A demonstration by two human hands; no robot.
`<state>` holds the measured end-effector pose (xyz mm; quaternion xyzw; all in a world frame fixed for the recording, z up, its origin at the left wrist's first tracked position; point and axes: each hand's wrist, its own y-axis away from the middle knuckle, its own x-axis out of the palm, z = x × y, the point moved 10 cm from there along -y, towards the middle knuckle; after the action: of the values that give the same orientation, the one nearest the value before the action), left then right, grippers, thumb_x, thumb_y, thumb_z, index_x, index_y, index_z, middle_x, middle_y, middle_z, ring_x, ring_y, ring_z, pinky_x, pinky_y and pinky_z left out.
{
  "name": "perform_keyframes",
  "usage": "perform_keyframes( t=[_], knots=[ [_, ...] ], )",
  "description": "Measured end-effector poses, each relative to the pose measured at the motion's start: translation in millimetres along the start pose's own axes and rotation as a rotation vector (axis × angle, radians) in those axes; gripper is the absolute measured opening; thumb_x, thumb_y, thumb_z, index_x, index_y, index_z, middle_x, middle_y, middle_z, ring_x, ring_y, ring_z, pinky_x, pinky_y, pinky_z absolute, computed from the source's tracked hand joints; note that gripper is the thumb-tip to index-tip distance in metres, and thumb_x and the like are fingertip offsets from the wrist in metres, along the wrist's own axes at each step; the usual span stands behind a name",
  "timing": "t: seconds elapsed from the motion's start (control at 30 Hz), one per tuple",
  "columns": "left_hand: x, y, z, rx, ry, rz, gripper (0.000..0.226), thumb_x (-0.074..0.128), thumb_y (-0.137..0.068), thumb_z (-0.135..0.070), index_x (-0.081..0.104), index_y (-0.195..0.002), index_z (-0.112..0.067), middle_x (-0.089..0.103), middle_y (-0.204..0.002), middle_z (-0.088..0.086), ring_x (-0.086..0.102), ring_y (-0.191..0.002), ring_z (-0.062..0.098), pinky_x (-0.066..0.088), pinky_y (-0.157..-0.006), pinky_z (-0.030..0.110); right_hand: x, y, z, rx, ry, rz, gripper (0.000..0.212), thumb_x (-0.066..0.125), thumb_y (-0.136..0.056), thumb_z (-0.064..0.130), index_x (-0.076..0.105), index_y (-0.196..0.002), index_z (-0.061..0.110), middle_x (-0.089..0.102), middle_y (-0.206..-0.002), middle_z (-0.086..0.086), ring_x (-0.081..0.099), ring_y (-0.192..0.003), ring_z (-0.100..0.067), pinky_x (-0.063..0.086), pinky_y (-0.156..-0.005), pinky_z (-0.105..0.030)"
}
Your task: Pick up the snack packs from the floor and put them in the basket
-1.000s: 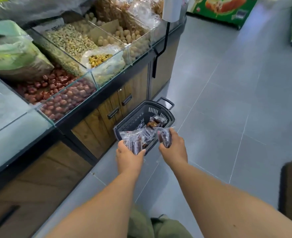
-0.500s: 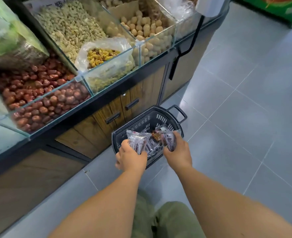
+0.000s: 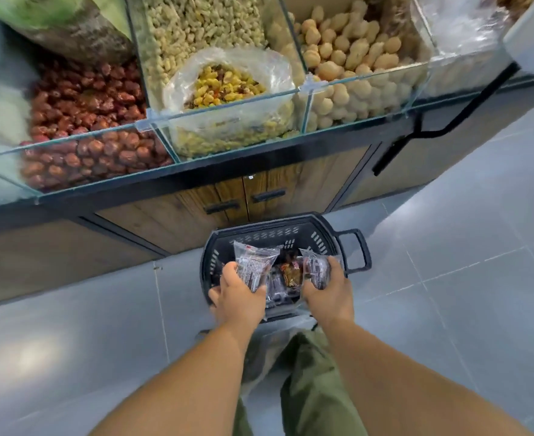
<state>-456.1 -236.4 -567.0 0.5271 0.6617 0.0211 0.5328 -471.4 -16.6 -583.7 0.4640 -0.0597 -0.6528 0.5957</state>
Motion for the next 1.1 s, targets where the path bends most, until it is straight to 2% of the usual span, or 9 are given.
perform_keyframes(
  t=[0.2,0.37,0.47,0.57,0.63,0.83,0.9,0.97,1.1],
  knots=[
    [35,-29,9,-0.153,0.029,-0.062,0.069,0.064,-0.086,-0.037,0.022,-0.14,-0.026,0.04,-0.145,-0.001,0.031,-0.129,0.028,0.035,-0.103,0.046,12,-72,-32,0.008,0.063,0.098,0.073,0.058,-0.067,0.051,0.024,-0.132,0.05,0.059,-0.118,-0.002,0.066,-0.096,-0.026,0.057,-0.082,-0.046],
    [67,-68,29,-0.222,0.03,-0.057,0.066,0.064,-0.084,-0.036,0.024,-0.136,-0.026,0.041,-0.143,-0.001,0.033,-0.127,0.031,0.038,-0.098,0.044,28,-107,-28,-0.032,0.135,0.108,0.069,0.062,-0.082,0.036,0.027,-0.141,0.039,0.054,-0.128,-0.001,0.061,-0.105,-0.027,0.054,-0.088,-0.044],
    [102,-96,39,-0.221,0.01,-0.026,0.065,0.063,-0.085,-0.037,0.023,-0.135,-0.026,0.041,-0.142,-0.001,0.034,-0.126,0.032,0.039,-0.097,0.043,48,-137,-41,-0.047,0.144,0.12,0.071,0.063,-0.084,0.034,0.024,-0.142,0.043,0.049,-0.135,0.001,0.061,-0.096,-0.026,0.056,-0.084,-0.045],
    [147,-121,50,-0.221,-0.006,0.014,0.063,0.061,-0.086,-0.041,0.023,-0.134,-0.027,0.041,-0.142,-0.001,0.034,-0.127,0.031,0.039,-0.096,0.043,68,-172,-64,-0.059,0.155,0.117,0.069,0.064,-0.086,0.031,0.026,-0.144,0.041,0.042,-0.141,0.002,0.059,-0.101,-0.024,0.054,-0.081,-0.033],
    [177,-133,60,-0.241,0.005,0.04,0.064,0.062,-0.087,-0.039,0.022,-0.135,-0.025,0.038,-0.144,0.0,0.032,-0.129,0.032,0.038,-0.097,0.043,80,-192,-80,-0.051,0.19,0.114,0.067,0.063,-0.088,0.03,0.027,-0.144,0.04,0.041,-0.141,0.004,0.057,-0.1,-0.02,0.047,-0.063,-0.019],
    [245,-162,83,-0.22,0.01,0.107,0.067,0.06,-0.088,-0.04,0.02,-0.137,-0.017,0.036,-0.144,0.005,0.03,-0.13,0.034,0.033,-0.104,0.045,115,-235,-114,-0.057,0.322,0.146,0.067,0.062,-0.088,0.027,0.027,-0.144,0.038,0.045,-0.13,-0.004,0.056,-0.083,-0.017,0.036,-0.048,-0.012],
    [256,-170,83,-0.185,-0.006,0.102,0.065,0.061,-0.089,-0.04,0.023,-0.135,-0.013,0.037,-0.14,0.009,0.033,-0.126,0.034,0.032,-0.101,0.042,121,-243,-121,-0.071,0.379,0.132,0.067,0.063,-0.088,0.03,0.027,-0.144,0.036,0.045,-0.13,-0.006,0.049,-0.098,-0.021,0.044,-0.065,-0.013],
    [264,-176,82,-0.159,-0.043,0.109,0.064,0.061,-0.089,-0.041,0.025,-0.132,-0.01,0.031,-0.138,0.013,0.033,-0.124,0.033,0.034,-0.099,0.041,123,-250,-129,-0.075,0.488,0.104,0.068,0.063,-0.086,0.036,0.027,-0.143,0.035,0.047,-0.134,-0.007,0.041,-0.118,-0.029,0.041,-0.094,-0.033],
    [284,-182,81,-0.128,-0.053,0.201,0.068,0.064,-0.087,-0.039,0.024,-0.136,-0.013,0.024,-0.136,0.012,0.031,-0.125,0.031,0.036,-0.097,0.039,133,-257,-148,-0.025,0.526,0.144,0.07,0.063,-0.087,0.037,0.023,-0.145,0.034,0.041,-0.142,-0.005,0.033,-0.125,-0.034,0.031,-0.101,-0.04]
  ],
)
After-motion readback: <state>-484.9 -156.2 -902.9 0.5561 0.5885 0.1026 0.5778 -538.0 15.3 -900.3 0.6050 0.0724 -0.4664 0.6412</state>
